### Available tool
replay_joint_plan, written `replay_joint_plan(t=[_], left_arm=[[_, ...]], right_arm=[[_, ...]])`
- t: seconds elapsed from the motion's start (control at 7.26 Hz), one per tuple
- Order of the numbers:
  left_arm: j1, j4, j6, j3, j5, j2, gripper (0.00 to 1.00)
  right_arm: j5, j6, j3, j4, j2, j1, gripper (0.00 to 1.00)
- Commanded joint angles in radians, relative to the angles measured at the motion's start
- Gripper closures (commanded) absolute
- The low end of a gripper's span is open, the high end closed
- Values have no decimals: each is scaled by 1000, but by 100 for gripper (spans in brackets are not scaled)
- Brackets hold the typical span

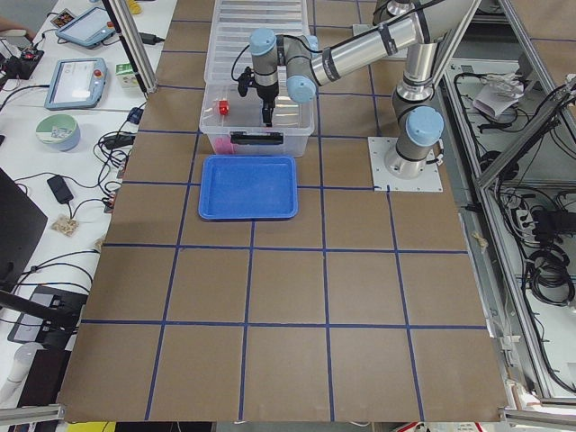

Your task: Place red block in blue tray from box

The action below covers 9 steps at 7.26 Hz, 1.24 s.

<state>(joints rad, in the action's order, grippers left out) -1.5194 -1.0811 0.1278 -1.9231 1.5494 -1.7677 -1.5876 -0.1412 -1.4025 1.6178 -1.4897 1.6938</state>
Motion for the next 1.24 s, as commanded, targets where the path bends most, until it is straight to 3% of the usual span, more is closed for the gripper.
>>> replay_joint_plan(t=[0.0, 0.28, 1.1], left_arm=[[15, 4, -5, -5, -6, -16, 0], [10, 10, -26, -8, -52, -42, 0], [13, 99, -25, -11, -55, -108, 0]], right_arm=[[-2, 0, -1, -2, -1, 1, 0], [-2, 0, -1, -4, -1, 1, 0], [0, 0, -1, -1, -1, 4, 0]])
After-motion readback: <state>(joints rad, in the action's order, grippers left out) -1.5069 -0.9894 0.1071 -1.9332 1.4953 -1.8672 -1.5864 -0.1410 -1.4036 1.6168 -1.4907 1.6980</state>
